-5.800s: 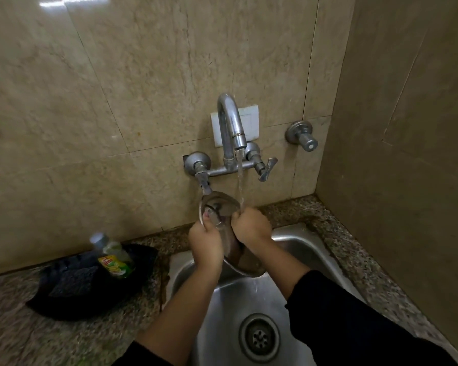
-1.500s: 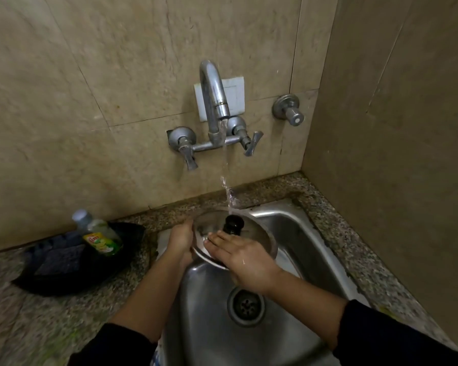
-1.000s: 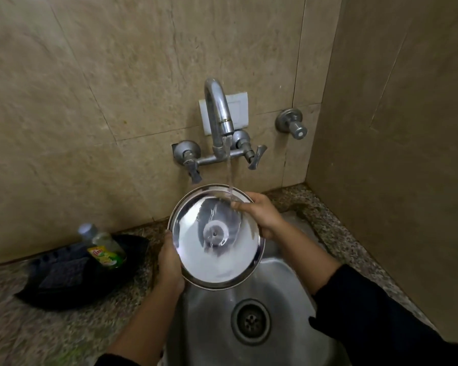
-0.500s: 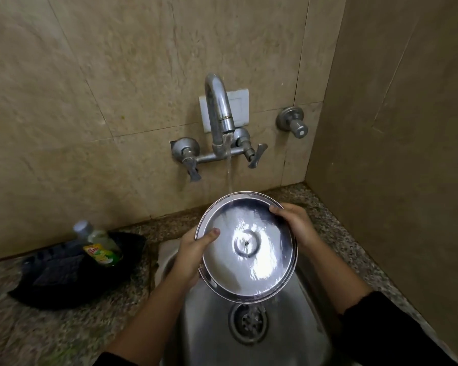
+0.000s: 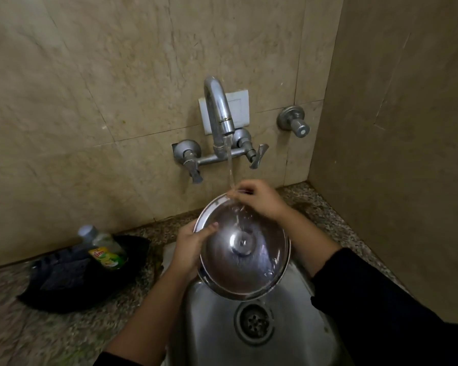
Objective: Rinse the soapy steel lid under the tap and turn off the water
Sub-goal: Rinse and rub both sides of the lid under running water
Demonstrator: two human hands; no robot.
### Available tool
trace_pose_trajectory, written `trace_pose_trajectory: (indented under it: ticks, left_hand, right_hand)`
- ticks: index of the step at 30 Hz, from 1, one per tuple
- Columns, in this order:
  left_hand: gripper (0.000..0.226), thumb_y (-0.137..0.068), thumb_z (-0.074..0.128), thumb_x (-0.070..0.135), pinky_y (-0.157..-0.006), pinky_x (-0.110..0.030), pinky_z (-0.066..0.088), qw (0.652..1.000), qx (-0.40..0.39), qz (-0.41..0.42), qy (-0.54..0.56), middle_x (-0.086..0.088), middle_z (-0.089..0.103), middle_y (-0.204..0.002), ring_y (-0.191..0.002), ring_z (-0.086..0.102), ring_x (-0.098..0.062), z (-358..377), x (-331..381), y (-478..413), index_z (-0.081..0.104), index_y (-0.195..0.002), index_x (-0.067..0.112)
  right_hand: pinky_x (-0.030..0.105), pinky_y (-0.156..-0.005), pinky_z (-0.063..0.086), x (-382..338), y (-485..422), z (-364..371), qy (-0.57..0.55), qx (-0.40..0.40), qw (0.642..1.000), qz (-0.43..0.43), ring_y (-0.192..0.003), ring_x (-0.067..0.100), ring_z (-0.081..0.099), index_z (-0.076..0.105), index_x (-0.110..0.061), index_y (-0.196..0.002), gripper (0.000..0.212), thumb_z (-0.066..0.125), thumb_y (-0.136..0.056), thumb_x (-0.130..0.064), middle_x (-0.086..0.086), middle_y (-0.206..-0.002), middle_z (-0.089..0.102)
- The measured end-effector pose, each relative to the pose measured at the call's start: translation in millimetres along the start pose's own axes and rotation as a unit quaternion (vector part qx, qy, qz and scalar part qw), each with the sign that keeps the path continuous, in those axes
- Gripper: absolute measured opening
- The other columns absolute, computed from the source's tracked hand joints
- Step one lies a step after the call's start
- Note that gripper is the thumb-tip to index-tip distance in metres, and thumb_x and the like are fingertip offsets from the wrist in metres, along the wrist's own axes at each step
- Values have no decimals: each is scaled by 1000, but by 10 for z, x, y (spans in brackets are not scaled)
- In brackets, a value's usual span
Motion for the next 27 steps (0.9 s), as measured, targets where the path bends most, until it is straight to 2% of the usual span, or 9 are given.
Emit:
trace_pose_trajectory:
  ticks: [4, 6, 8, 11, 13, 16, 19, 23, 27]
  left_hand:
    - [30, -85, 62, 15, -78, -41, 57, 995, 4, -88, 53, -18, 73, -100, -85, 69, -32, -223, -89, -37, 66, -112, 3]
    - [35, -87, 58, 26, -87, -44, 53, 987, -58, -148, 24, -20, 71, -107, -93, 68, -34, -171, -54, -66, 66, -113, 3]
    - [36, -92, 54, 31, -88, -41, 52, 986, -95, -137, -5, -17, 71, -111, -100, 68, -31, -118, 9, -129, 66, -115, 6]
    - [35, -94, 51, 39, -73, -31, 55, 994, -51, -98, -24, -11, 74, -105, -90, 72, -21, -151, 2, -130, 70, -107, 12]
    - [36, -92, 52, 42, -74, -34, 55, 996, -6, -93, -6, -12, 75, -100, -85, 72, -23, -228, -89, -102, 72, -99, 13]
    - [38, -89, 55, 47, -81, -43, 55, 993, 79, -79, 22, -12, 75, -96, -88, 70, -31, -371, -171, -71, 73, -94, 14]
    - [39, -90, 54, 48, -73, -37, 59, 994, 90, -65, 13, -9, 76, -91, -81, 73, -23, -319, -186, -44, 73, -90, 13]
    - [35, -97, 47, 36, -53, -17, 53, 996, 66, -59, 23, 2, 75, -67, -62, 72, -10, -50, -120, 21, 70, -88, 12]
    - [43, -91, 53, 46, -86, -40, 55, 995, 90, -42, 15, -9, 77, -81, -84, 72, -28, -212, -130, -35, 76, -78, 13]
  right_hand:
    - [31, -62, 36, 239, -52, -176, -75, 106, 990, 52, -55, 13, 43, 47, -14, -59, 41, 66, -88, -35, 2, -55, 43]
    - [31, -61, 37, 116, -96, -38, -19, 57, 997, 49, -57, 15, 48, 54, -11, -63, 42, 66, -86, -45, 2, -58, 50]
    - [31, -60, 41, -42, -105, 137, 54, -8, 997, 45, -60, 17, 57, 63, -9, -74, 46, 65, -82, -54, 3, -65, 62]
    - [32, -63, 45, -156, -55, 140, 181, 43, 982, 27, -70, 21, 62, 66, -11, -83, 50, 58, -84, -61, 6, -78, 68]
    - [34, -71, 46, -58, 80, 68, 300, 158, 941, 5, -84, 22, 61, 65, -16, -96, 43, 45, -93, -54, 5, -94, 67]
    - [43, -107, 31, 288, 372, 153, 384, 229, 894, 34, -131, 28, 43, 46, -17, -137, 46, 33, -100, -39, 10, -142, 47]
    - [45, -119, 0, 425, 452, 417, 403, 163, 900, 33, -150, 25, 3, 11, -15, -154, 65, 25, -99, -47, 8, -162, 7]
    - [42, -121, -1, 67, 505, 899, 340, 41, 933, -107, -149, 16, -8, 4, -22, -154, 70, 29, -96, -53, 0, -163, -3]
    - [34, -120, -3, 126, 916, 1094, 342, -98, 912, -206, -148, 6, -12, 1, -26, -154, 67, 30, -99, -50, -8, -162, -4]
Point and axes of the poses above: each hand's wrist, its own y-axis away from the middle knuckle, its own z-axis out of the palm, x = y × z, the point moved 6 cm from there along -y, towards the middle knuckle
